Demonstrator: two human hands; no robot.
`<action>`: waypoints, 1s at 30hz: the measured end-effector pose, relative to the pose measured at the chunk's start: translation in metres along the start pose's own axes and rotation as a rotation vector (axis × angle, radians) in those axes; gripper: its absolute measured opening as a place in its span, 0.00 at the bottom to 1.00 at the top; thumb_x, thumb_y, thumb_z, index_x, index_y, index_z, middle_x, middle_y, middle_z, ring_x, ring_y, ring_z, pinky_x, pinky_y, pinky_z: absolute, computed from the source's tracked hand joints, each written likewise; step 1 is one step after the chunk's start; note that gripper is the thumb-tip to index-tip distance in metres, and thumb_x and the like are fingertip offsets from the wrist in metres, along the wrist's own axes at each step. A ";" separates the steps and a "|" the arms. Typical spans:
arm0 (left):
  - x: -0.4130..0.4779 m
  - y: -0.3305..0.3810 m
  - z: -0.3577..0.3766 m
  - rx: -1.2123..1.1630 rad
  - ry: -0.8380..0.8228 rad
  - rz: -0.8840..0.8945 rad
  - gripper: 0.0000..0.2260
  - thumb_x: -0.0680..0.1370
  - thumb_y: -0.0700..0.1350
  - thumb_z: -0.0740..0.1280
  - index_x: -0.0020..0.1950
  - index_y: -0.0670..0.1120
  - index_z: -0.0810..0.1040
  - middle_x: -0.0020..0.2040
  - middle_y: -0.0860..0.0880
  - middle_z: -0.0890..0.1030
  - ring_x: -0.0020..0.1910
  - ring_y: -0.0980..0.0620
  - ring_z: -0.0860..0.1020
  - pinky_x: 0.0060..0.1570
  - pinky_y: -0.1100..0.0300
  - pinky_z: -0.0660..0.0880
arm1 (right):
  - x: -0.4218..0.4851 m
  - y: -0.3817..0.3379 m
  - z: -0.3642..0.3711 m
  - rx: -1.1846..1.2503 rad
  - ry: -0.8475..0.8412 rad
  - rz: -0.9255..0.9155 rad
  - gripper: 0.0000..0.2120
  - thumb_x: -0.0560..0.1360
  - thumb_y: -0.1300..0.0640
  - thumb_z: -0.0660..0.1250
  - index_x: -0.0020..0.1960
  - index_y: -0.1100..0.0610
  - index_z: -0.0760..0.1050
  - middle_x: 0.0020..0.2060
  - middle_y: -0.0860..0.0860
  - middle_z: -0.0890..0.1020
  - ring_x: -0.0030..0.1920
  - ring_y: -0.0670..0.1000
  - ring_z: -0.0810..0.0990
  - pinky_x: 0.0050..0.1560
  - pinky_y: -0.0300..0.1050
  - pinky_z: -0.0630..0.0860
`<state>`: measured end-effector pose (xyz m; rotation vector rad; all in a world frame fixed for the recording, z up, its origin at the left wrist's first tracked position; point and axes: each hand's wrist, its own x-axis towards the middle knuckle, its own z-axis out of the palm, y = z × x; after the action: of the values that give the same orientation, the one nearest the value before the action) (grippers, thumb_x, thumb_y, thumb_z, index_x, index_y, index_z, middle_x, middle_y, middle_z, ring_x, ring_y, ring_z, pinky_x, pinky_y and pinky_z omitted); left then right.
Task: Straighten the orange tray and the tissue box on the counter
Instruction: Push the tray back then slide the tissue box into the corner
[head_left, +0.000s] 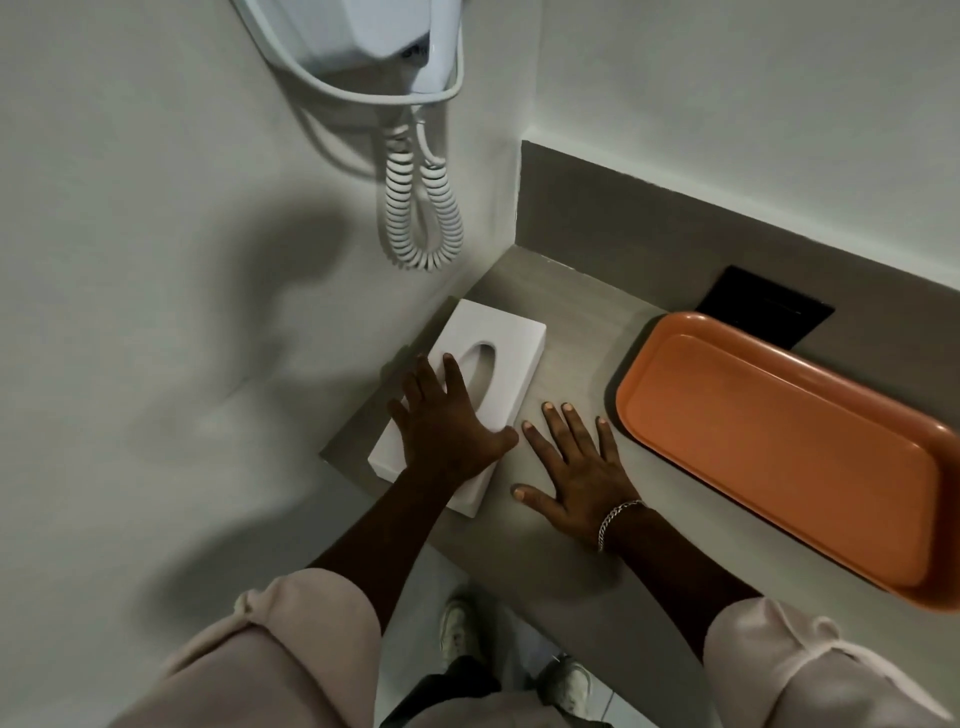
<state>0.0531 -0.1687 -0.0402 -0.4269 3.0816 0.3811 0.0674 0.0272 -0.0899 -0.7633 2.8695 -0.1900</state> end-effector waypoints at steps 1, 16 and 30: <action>0.001 0.000 0.000 0.001 -0.002 0.003 0.53 0.60 0.73 0.64 0.77 0.48 0.48 0.77 0.39 0.55 0.75 0.35 0.56 0.69 0.35 0.60 | 0.000 0.000 0.001 -0.003 0.003 0.000 0.41 0.73 0.25 0.41 0.80 0.46 0.46 0.81 0.53 0.47 0.80 0.56 0.42 0.76 0.66 0.40; 0.068 0.018 -0.015 0.041 -0.035 0.086 0.53 0.62 0.71 0.69 0.77 0.49 0.50 0.78 0.39 0.54 0.77 0.35 0.53 0.72 0.34 0.54 | 0.003 0.003 0.003 0.002 -0.030 0.014 0.41 0.73 0.24 0.40 0.80 0.44 0.42 0.81 0.52 0.43 0.80 0.55 0.37 0.76 0.65 0.36; 0.104 0.026 -0.012 0.095 -0.065 0.117 0.52 0.64 0.71 0.68 0.77 0.48 0.49 0.79 0.39 0.51 0.77 0.34 0.52 0.72 0.33 0.53 | 0.005 0.001 0.005 0.017 -0.033 0.013 0.43 0.73 0.23 0.44 0.80 0.45 0.47 0.81 0.54 0.47 0.79 0.57 0.41 0.74 0.64 0.36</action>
<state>-0.0532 -0.1752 -0.0270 -0.2283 3.0534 0.2440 0.0635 0.0247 -0.0954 -0.7370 2.8377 -0.1980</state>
